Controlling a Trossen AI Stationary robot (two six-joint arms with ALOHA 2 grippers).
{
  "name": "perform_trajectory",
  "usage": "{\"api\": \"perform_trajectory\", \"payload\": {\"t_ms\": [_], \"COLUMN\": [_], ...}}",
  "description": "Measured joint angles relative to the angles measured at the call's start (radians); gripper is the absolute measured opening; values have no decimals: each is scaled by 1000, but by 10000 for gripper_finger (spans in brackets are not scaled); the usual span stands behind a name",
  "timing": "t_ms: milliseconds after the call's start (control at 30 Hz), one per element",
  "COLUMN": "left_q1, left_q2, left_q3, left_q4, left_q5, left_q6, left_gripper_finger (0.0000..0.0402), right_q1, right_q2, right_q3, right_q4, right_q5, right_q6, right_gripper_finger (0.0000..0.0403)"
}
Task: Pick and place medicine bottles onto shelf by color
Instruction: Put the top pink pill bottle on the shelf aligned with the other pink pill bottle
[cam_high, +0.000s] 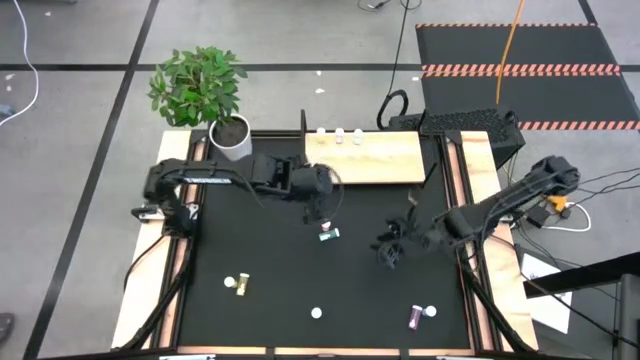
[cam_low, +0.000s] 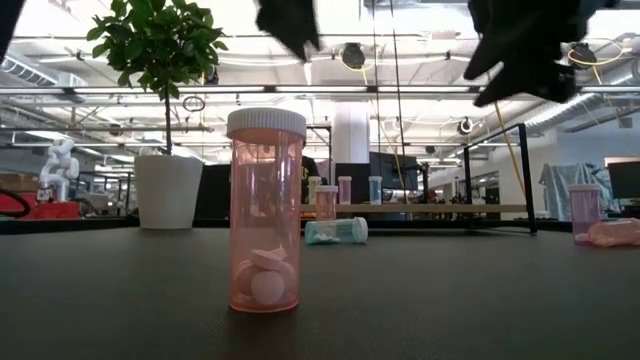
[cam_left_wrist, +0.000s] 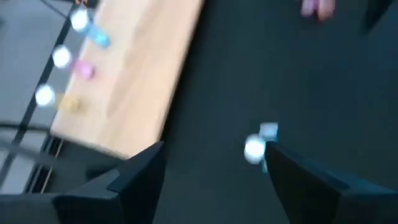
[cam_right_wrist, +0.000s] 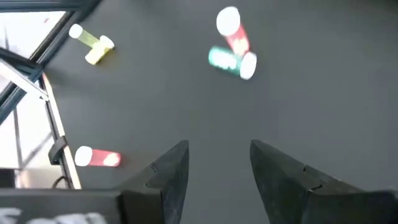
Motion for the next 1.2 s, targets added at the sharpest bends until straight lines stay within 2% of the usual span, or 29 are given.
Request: {"api": "perform_trajectory", "payload": {"t_ms": [200, 300, 400, 533, 633, 800, 1000, 1200], "left_q1": [-62, -94, -129, -181, -214, -237, -212, -193], "left_q2": [-262, -370, -432, -434, -403, -385, -385, -385], "left_q3": [-461, -634, -733, -781, -785, -784, -786, -786], "left_q4": [267, 390, 491, 592, 682, 750, 720, 795], "left_q5": [61, 98, 117, 117, 115, 116, 114, 99], "left_q6": [-101, -181, -232, -273, -280, -275, -317, -389], "left_gripper_finger": [276, 276, 276, 276, 276, 276, 276, 276], "right_q1": [120, 167, 198, 219, 250, 319, 353, 345], "right_q2": [159, 233, 291, 336, 334, 311, 287, 200], "right_q3": [56, 134, 238, 359, 390, 391, 369, 211], "right_q4": [-28, -150, -349, -580, -626, -671, -781, -634], "right_q5": [-4, -40, -131, -284, -343, -345, -345, -347], "right_q6": [322, 488, 605, 675, 696, 742, 835, 842], "right_gripper_finger": [164, 164, 164, 164, 164, 164, 164, 166]}}
